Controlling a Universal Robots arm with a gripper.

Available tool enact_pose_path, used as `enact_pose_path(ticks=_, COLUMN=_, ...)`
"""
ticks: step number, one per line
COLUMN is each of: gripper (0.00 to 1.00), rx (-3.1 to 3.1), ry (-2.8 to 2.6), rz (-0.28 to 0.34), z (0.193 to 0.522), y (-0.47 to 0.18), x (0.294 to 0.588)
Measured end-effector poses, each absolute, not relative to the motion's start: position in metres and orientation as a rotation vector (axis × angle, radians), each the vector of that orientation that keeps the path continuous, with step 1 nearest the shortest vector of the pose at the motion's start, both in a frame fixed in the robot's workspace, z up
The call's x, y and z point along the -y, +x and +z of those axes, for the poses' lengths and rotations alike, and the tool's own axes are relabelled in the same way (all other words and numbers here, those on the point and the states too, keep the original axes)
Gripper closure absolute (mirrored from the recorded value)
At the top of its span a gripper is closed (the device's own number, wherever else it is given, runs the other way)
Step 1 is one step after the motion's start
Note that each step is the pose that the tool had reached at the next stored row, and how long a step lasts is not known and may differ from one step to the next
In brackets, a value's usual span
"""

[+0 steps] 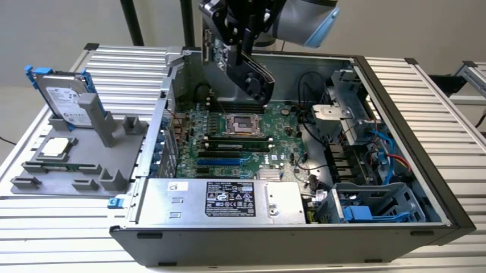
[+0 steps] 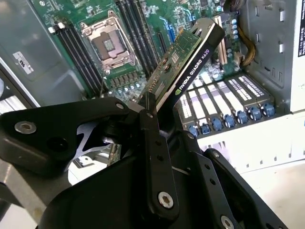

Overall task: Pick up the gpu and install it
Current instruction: 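Insert the gpu into the slot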

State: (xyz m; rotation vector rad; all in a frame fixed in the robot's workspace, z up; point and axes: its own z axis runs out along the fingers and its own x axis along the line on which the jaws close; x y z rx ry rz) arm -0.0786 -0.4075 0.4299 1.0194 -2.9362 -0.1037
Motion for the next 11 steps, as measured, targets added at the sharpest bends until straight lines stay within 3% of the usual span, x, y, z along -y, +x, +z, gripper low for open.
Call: enact_pose_path(ticks=11, gripper=1.0, rx=2.889, ry=1.139, rz=-0.101, z=0.43, y=-0.0786, x=0.4075)
